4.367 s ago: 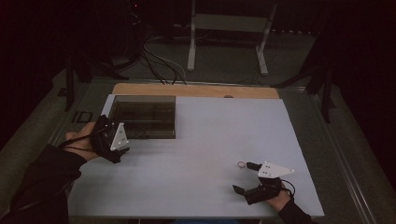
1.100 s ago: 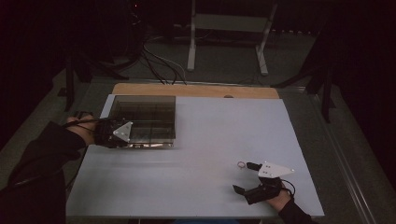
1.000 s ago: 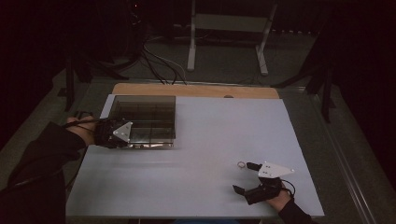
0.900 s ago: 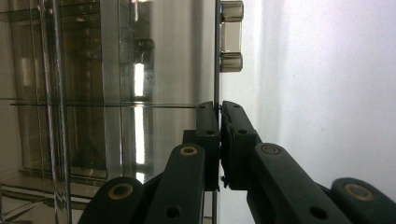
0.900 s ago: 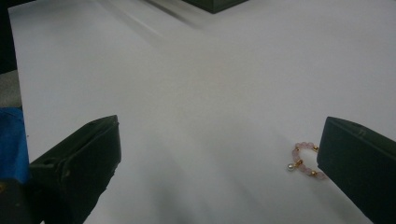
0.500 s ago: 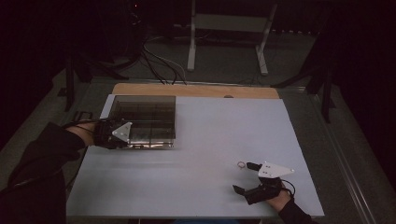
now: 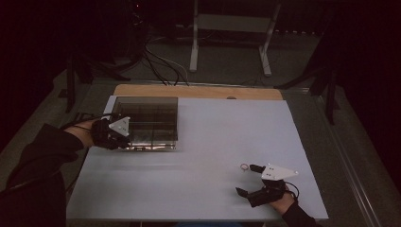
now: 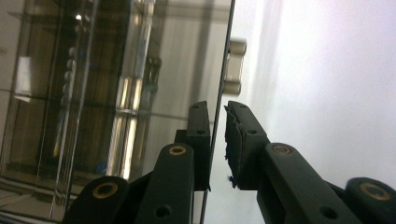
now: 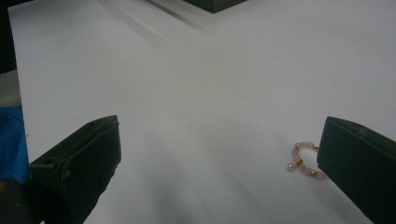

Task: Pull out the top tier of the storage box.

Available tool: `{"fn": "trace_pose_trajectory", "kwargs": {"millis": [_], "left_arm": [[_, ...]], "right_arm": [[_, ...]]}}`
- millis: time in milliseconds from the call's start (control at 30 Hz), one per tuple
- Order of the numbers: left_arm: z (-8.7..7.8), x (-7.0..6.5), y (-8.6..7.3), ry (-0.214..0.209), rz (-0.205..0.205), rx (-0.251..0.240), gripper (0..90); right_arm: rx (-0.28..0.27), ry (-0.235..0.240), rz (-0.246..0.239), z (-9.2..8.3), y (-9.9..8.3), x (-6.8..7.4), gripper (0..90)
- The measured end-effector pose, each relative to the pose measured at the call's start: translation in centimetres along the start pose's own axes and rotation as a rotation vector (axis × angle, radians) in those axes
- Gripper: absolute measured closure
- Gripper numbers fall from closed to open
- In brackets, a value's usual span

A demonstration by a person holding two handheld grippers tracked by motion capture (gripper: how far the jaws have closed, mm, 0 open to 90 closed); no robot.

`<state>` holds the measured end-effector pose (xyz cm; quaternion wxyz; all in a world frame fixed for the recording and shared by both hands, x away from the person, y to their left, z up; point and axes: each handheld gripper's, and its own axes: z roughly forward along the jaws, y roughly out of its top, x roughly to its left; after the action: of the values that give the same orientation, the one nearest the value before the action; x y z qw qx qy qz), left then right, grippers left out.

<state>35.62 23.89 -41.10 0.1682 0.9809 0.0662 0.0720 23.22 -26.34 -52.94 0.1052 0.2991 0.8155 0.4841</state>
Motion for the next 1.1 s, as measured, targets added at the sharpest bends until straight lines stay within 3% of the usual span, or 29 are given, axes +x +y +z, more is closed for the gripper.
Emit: {"fn": "trace_pose_trajectory", "kwargs": {"millis": [300,367,467,767,833,1033,1100], "left_arm": [[-0.7,0.3,1.0,-0.026,-0.092,-0.174,76.2],[-0.8,0.3,1.3,-0.003,-0.108,-0.182,76.3],[-0.8,0.4,2.0,0.026,-0.168,-0.206,76.4],[-0.4,0.5,4.1,0.047,-0.270,-0.309,70.7],[-0.4,0.4,4.7,0.042,-0.285,-0.343,69.2],[-0.3,0.2,5.5,0.038,-0.289,-0.368,64.5],[0.0,0.0,6.6,0.041,-0.310,-0.384,59.2]], "right_arm": [[-0.002,0.000,-0.002,0.0,0.0,0.0,0.0],[-0.002,0.000,-0.001,0.0,0.0,0.0,0.0],[-0.002,0.000,0.000,0.0,0.0,0.0,0.0],[-0.003,-0.003,0.000,0.0,0.0,0.0,0.0],[-0.005,-0.002,0.001,-0.1,0.0,0.0,0.0],[-0.006,-0.001,0.001,-0.1,0.0,0.0,0.0],[-0.007,-0.002,0.003,-0.2,0.0,0.0,0.0]]}}
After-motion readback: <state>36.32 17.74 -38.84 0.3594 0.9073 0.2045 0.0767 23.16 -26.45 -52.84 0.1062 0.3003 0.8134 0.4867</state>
